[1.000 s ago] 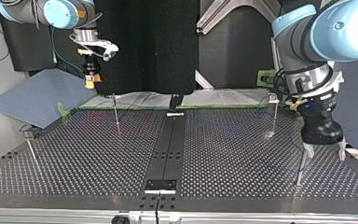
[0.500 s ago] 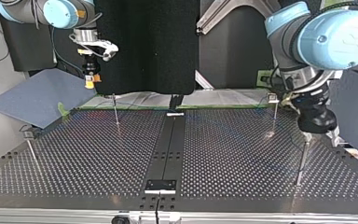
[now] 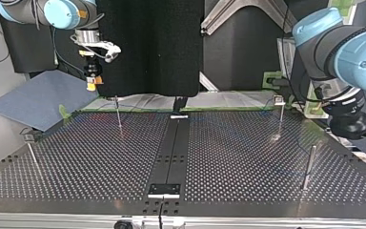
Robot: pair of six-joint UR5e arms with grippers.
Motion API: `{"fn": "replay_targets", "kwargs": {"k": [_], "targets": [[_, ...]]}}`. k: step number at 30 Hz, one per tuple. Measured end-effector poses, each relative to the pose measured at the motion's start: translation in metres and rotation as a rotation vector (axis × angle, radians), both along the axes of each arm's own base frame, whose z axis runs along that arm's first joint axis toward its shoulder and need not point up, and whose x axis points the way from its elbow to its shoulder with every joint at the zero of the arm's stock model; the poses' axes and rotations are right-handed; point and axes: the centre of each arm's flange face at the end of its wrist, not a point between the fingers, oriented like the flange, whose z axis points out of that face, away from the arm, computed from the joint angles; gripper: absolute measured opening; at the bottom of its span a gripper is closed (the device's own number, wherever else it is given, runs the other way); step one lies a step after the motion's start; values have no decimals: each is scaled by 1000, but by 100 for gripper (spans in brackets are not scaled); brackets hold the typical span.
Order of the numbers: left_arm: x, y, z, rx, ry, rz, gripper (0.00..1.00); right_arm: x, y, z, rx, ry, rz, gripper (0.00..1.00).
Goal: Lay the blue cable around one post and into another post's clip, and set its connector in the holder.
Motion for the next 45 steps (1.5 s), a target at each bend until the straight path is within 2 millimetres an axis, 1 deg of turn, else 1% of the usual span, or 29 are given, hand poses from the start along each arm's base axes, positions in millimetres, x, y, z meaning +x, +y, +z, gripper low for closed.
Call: {"fn": "replay_targets", "kwargs": {"k": [12, 15, 28, 32, 39, 45], "targets": [[1, 36, -9, 75, 169, -12, 99, 0, 0, 1, -4, -1, -1, 98], [0, 39, -11, 91, 208, -28, 99, 0, 0, 1, -4, -1, -1, 98], [-7, 32, -19, 151, 350, -146, 99, 0, 0, 2, -5, -1, -1, 98], [-8, 28, -18, 170, 381, -184, 99, 0, 0, 2, -5, -1, -1, 98], [-1, 23, -5, 210, 334, -242, 99, 0, 0, 2, -5, -1, -1, 98], [5, 19, 0, 188, 268, -277, 99, 0, 0, 2, -4, -1, -1, 98]]}}
